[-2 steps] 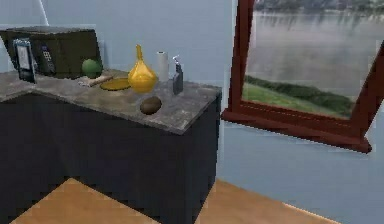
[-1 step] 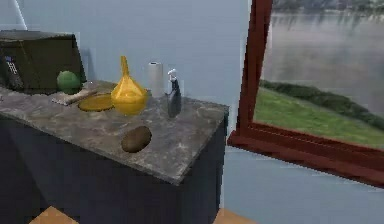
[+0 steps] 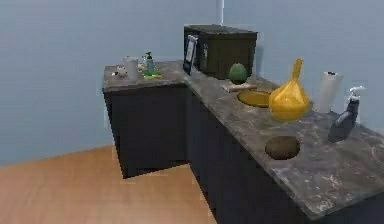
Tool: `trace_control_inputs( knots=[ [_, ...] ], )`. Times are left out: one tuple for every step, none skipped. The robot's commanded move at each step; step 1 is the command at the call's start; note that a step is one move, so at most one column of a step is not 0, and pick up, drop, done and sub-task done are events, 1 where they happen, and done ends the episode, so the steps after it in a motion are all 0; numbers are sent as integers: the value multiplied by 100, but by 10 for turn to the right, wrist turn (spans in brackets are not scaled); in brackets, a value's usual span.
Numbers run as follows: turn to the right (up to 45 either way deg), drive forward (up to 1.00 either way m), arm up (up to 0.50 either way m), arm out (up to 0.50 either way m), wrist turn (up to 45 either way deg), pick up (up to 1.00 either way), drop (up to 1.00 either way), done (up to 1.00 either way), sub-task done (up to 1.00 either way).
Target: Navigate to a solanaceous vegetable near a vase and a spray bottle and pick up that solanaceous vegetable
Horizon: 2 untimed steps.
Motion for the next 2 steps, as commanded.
trace_control_inputs(
  knots=[
    [-450, 0, 0, 0, 0, 0, 0, 0, 0],
    [-150, 0, 0, 0, 0, 0, 0, 0, 0]
  ],
)
